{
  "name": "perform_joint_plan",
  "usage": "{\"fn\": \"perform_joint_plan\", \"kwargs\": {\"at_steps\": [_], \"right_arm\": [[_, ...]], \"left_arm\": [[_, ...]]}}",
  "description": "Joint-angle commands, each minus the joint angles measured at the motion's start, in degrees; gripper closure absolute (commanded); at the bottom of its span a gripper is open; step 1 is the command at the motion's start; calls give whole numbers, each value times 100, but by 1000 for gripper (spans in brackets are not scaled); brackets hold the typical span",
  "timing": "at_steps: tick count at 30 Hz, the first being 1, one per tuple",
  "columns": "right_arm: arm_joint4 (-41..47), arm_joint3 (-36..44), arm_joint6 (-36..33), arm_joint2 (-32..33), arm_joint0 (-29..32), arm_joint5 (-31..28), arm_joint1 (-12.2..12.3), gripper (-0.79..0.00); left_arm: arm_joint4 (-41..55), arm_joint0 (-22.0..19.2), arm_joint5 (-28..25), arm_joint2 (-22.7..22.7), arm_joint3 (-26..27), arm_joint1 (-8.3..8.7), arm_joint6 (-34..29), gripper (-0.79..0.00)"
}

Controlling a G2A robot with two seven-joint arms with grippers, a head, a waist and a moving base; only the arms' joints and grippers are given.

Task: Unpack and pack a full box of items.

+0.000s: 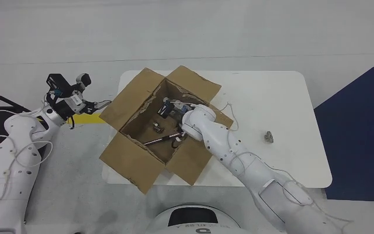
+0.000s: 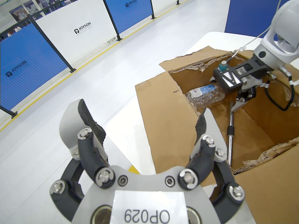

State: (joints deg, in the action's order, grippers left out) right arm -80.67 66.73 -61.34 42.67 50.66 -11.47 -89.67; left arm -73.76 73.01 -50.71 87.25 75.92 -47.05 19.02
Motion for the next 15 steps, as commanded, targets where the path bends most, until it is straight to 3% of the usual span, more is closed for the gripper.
{"fn": "perform_joint_plan", "kwargs": {"at_steps": [1, 3, 7, 15], "right_arm": [[5, -38, 4, -8, -30, -2, -14, -668], [-53, -86, 58, -24, -61, 72, -31, -662], [-120, -240, 86, -65, -158, 203, -79, -560], [101, -1178, -11, -406, -660, 300, -379, -508]], "left_arm": [[0, 0, 0, 0, 0, 0, 0, -785], [0, 0, 0, 0, 0, 0, 0, -785], [0, 0, 0, 0, 0, 0, 0, -785], [0, 0, 0, 0, 0, 0, 0, -785]]}}
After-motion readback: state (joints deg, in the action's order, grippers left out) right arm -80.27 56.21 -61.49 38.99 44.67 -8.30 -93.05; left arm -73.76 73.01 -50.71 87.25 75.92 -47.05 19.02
